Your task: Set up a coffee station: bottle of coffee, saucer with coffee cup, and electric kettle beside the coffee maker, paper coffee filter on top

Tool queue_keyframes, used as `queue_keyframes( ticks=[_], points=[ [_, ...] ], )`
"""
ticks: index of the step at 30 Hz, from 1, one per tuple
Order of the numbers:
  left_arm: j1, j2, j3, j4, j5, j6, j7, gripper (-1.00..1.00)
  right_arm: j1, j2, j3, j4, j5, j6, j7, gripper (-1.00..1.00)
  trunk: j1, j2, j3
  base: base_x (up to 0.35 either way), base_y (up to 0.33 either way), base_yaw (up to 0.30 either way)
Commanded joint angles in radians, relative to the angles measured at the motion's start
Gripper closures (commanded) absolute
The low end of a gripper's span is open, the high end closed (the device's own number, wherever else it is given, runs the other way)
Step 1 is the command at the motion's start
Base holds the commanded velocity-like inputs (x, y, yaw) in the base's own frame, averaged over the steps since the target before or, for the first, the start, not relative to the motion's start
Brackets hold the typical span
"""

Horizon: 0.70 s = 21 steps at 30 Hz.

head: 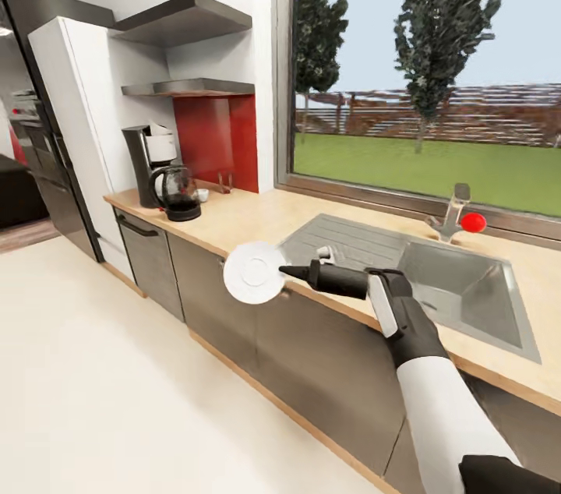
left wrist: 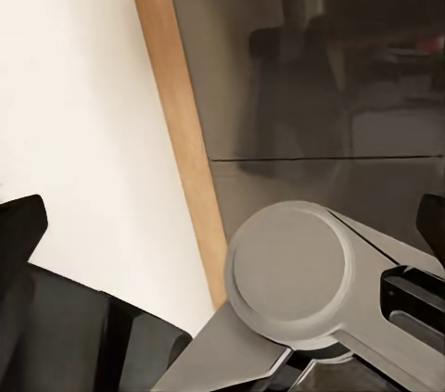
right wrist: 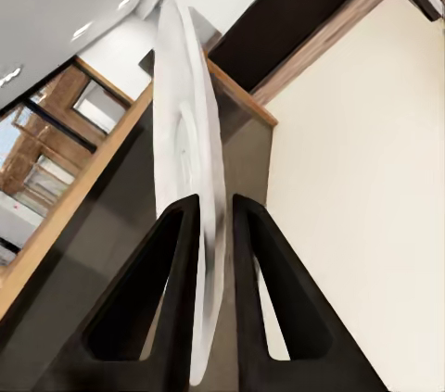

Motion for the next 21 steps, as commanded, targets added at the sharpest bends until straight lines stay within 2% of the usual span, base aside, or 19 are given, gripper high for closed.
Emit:
queue_keyframes(
  ticks=[1,4,7,14,21],
  points=[
    [0.0,0.0,-0.008,-0.001,0.009,-0.005,0.0,-1.0,-0.001,0.006,-0.003,0.004,0.002,0.005,0.004,1.0,0.001,-0.001,-0.001,0.263,0.246,0.27],
    [0.0,0.0,-0.008,-0.001,0.009,-0.005,0.0,-1.0,-0.001,0.026,-0.003,0.013,0.0,0.004,-0.037,1.0,0.001,-0.001,-0.001,0.263,0.246,0.27],
    [0.0,0.0,-0.008,-0.001,0.009,-0.005,0.0,-1.0,-0.001,0.044,-0.003,0.017,-0.018,0.004,-0.076,1.0,0.001,-0.001,-0.001,0.263,0.246,0.27],
    [0.001,0.0,-0.008,-0.001,0.009,-0.004,0.0,-1.0,-0.001,0.052,-0.003,0.02,-0.058,0.004,-0.114,1.0,0.001,-0.001,-0.001,0.262,0.248,0.27],
    [0.0,0.0,-0.009,-0.001,0.009,-0.004,0.0,-1.0,-0.001,0.054,-0.003,0.048,-0.065,0.004,-0.126,1.0,0.001,-0.001,-0.001,0.253,0.262,0.242]
  ],
)
